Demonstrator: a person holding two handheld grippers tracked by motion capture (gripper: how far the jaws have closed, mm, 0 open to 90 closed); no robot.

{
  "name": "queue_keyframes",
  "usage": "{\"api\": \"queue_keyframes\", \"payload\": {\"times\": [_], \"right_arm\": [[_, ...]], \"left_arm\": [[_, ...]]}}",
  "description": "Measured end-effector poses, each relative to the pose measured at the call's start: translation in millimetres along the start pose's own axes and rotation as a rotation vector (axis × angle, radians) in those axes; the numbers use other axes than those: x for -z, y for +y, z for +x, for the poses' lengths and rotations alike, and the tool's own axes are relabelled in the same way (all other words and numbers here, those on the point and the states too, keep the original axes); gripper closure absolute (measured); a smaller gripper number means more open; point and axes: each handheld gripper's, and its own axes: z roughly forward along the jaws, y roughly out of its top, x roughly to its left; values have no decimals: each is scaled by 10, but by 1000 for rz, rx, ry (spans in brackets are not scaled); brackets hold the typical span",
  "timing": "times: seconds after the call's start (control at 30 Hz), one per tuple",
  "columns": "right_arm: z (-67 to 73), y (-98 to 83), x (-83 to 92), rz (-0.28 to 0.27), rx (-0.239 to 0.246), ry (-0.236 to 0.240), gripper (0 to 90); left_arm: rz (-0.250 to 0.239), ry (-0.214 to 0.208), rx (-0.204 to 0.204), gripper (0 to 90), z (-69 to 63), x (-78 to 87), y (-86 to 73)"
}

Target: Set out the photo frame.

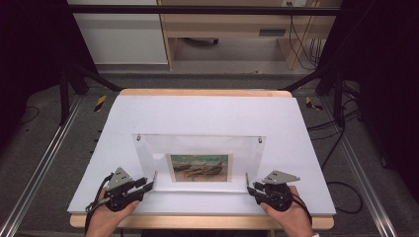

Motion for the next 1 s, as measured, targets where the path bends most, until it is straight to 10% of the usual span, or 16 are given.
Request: {"api": "queue_keyframes", "payload": {"times": [0.4,1.0], "right_arm": [[49,-23,226,-26,72,-112,333],[-369,-11,370,-99,-34,-330,161]], "left_arm": [[-100,71,5,342,46,208,55],[-118,241,62,139,433,321,25]]}}
